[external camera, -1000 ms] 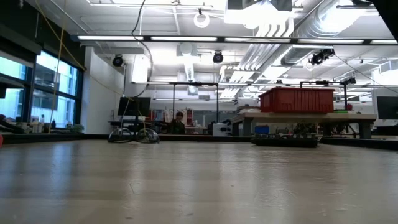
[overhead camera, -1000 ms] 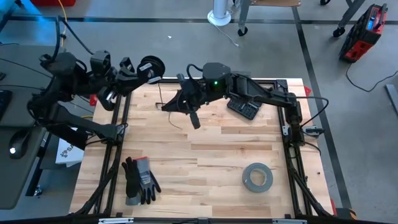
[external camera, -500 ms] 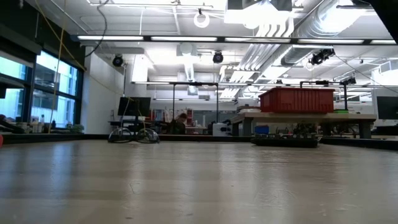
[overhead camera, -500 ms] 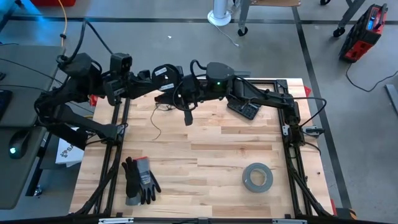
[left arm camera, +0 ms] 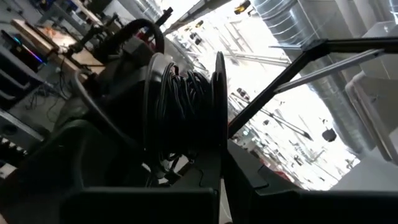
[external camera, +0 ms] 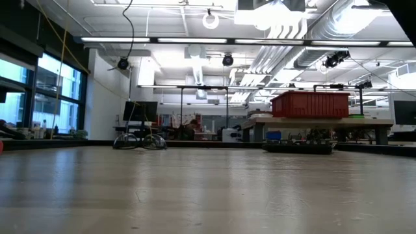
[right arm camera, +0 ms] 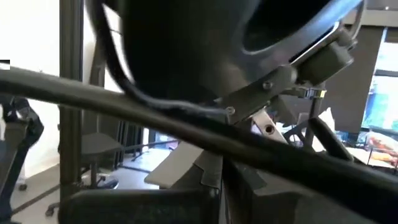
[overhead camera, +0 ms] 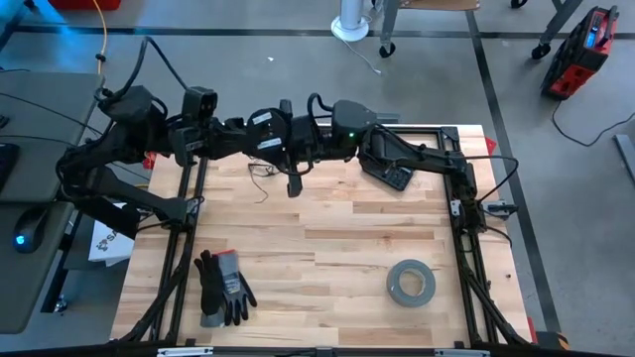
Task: Coil cords
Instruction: Coil the black wire on the black spool
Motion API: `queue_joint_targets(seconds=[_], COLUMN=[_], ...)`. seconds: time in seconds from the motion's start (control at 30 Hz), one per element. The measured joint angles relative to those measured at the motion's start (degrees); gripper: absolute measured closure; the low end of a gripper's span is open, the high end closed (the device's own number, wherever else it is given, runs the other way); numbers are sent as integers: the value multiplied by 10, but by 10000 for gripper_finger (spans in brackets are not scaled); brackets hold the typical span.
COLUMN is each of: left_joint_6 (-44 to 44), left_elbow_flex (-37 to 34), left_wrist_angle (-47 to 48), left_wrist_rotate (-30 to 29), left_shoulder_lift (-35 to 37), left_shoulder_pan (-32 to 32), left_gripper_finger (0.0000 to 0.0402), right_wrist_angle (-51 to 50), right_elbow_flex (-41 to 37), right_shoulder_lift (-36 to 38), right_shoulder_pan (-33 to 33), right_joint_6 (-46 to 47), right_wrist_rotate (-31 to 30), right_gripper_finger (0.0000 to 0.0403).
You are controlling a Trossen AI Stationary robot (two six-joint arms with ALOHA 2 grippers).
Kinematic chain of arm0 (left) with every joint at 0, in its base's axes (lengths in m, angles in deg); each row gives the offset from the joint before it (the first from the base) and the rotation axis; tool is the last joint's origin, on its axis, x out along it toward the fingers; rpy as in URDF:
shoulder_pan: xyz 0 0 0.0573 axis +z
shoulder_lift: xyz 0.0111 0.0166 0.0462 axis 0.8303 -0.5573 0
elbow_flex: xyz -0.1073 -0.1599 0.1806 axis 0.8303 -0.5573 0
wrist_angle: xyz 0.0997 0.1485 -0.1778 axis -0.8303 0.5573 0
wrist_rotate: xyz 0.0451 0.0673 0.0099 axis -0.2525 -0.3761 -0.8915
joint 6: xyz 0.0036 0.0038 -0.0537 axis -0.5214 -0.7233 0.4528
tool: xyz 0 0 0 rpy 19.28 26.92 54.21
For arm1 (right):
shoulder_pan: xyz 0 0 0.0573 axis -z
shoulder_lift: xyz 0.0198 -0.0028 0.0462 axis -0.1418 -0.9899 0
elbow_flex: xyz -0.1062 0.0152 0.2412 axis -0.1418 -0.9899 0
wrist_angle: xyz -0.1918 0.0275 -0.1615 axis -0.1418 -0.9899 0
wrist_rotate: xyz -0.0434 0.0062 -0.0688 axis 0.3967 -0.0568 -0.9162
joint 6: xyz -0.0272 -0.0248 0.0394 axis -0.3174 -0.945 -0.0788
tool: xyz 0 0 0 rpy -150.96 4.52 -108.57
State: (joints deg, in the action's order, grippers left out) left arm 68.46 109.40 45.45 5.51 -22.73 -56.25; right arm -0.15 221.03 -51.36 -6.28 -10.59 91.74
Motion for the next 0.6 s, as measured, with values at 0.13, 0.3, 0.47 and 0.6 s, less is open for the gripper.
queue_joint_targets(seconds=[0.13, 0.3, 0.47, 0.6], left_joint_6=[-20, -43, -62, -79], left_elbow_flex=[0, 0, 0, 0], left_wrist_angle=[-1, -5, -9, -7], left_wrist_rotate=[-7, -27, -43, -59], left_shoulder_lift=[3, 5, 14, 10], left_shoulder_pan=[0, 0, 0, 0], left_gripper_finger=[401, 401, 401, 401], right_wrist_angle=[16, 7, 4, 20], right_elbow_flex=[0, 0, 0, 0], right_shoulder_lift=[-1, 0, -1, 0], right_shoulder_pan=[-1, -8, -14, -13], right_joint_6=[8, 13, -3, -3], right_wrist_rotate=[1, 3, 4, 4], right_gripper_finger=[403, 403, 403, 403])
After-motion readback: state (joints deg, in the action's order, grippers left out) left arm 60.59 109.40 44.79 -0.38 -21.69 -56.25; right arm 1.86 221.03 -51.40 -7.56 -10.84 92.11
